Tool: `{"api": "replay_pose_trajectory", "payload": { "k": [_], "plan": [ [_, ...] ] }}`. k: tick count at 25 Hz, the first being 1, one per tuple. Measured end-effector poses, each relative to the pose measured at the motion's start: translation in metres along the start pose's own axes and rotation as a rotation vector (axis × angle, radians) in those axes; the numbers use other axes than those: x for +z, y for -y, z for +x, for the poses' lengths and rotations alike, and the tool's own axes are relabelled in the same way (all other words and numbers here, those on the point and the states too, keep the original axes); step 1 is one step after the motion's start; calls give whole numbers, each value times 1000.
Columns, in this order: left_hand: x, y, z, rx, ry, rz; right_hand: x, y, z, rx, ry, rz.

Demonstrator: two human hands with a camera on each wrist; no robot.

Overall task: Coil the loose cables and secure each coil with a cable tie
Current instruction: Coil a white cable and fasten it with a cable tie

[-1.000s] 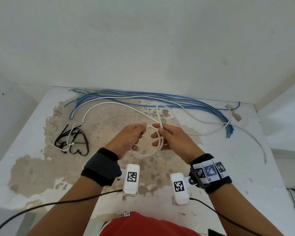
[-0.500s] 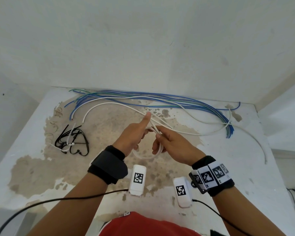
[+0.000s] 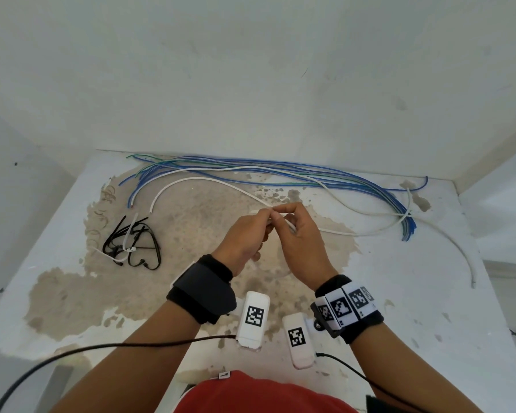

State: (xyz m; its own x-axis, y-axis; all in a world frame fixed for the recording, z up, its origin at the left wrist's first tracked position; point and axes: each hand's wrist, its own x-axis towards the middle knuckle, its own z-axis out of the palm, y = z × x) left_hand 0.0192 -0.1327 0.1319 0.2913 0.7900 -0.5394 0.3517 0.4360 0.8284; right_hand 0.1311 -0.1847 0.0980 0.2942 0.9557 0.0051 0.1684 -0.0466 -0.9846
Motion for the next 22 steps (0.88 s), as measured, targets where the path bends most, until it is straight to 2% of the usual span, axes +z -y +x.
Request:
{"api": "replay_pose_trajectory", "payload": {
  "k": [2,4,6,8,11,13,15,17,20,22],
  "plan": [
    [-2,0,-1,-42,-23,-64,3,0,2,-17,-2,5],
    [-7,2,-2,-59,-107,-118,6,1,6,-34,23,10],
    [-14,3,-3,-22,-138,-86,12,5,10,-42,64,18],
    [-26,5,-3,43,-121,66,17,10,15,-43,95,34],
    [-49,12,-1,215,-205,380,22,20,22,-22,95,41],
    [-63,15,1,300,-94,334,25,23,28,-15,74,19],
    [-73,13,-1,250,104,128,29,23,32,10,50,6],
    [-83,15,1,205,236,9,37,21,34,47,23,-13],
    [-91,18,5,168,296,-188,48,22,32,82,19,-17],
    [-97,19,8,124,305,-349,52,28,31,94,83,-28]
  ]
}}
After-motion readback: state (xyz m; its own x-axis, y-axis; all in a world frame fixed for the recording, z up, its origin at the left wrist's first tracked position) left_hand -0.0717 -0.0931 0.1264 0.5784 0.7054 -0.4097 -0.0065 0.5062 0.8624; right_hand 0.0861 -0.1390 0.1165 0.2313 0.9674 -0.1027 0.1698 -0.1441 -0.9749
